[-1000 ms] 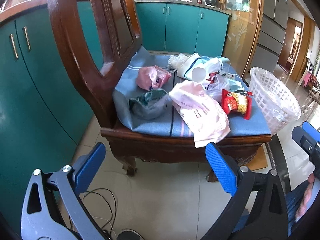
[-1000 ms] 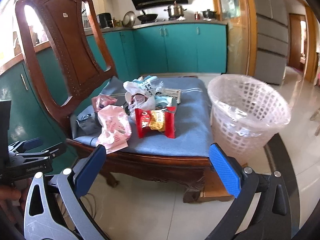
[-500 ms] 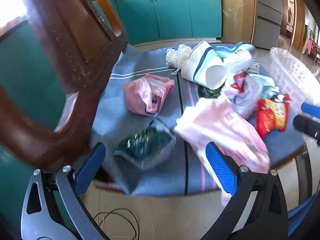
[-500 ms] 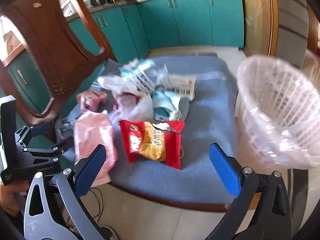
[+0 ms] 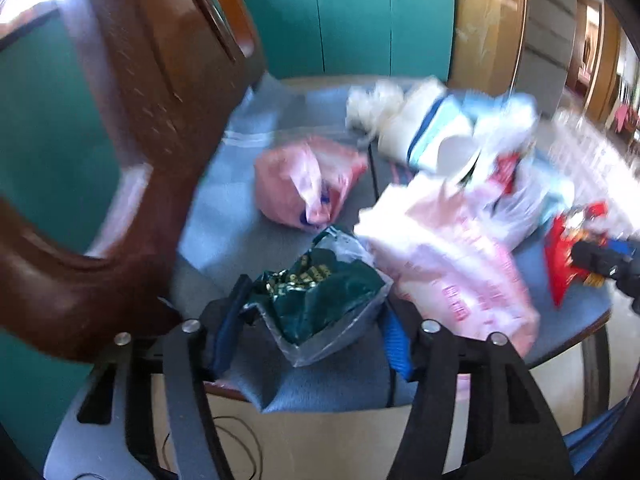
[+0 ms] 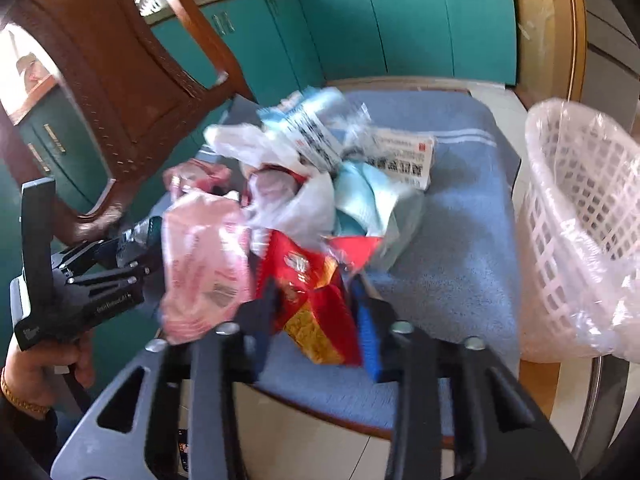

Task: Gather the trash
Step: 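Reach the right gripper to the red snack bag and close on it, then carry the red snack bag over the white basket and open the right gripper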

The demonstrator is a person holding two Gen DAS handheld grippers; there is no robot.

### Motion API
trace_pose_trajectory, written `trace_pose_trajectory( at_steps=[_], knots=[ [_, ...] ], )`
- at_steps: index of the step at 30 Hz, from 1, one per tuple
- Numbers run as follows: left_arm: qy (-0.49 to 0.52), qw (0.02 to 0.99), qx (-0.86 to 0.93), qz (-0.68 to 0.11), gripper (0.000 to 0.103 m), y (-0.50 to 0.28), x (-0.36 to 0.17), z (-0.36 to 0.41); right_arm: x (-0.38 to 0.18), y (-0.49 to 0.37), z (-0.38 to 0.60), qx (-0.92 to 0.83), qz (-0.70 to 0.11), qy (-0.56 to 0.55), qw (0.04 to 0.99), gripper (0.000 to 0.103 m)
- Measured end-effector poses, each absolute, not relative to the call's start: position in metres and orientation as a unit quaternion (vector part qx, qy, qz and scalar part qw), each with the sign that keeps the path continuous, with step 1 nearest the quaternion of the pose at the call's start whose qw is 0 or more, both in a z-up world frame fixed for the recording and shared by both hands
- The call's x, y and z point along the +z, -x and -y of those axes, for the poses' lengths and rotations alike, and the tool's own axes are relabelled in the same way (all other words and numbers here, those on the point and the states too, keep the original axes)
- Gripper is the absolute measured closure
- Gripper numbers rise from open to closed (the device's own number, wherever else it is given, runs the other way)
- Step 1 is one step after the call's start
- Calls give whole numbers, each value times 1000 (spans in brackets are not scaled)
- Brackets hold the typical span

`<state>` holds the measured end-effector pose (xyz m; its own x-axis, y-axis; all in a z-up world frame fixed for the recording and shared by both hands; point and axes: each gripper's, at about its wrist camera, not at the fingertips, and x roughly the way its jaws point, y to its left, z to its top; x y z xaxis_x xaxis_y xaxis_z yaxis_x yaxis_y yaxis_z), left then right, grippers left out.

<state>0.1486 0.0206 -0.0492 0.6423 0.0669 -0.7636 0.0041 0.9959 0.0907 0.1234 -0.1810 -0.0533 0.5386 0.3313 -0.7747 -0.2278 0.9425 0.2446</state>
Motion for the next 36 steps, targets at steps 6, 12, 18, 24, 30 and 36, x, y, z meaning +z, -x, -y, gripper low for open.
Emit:
trace_pose_trajectory(
  at_steps=[6,12,18,24,30,36],
  knots=[
    [-18,931,11,-365,47,-121,-12,-17,-37,-113,189,168,-444,-63,878,95],
    [-13,942,8,-336,47,-115,-2,-13,-32,-113,192,167,-440,-67,880,95],
    [-7,943,7,-332,47,-114,-2,-10,-32,-113,195,165,-432,-69,884,95],
    [-19,944,2,-328,47,-110,-2,-4,-29,-116,203,151,-424,-68,891,95],
    [-5,939,0,-344,47,-112,-6,-10,-27,-117,208,147,-419,-66,893,95],
    [0,936,-5,-353,46,-114,-8,-7,-24,-115,205,146,-412,-60,898,95]
  ],
)
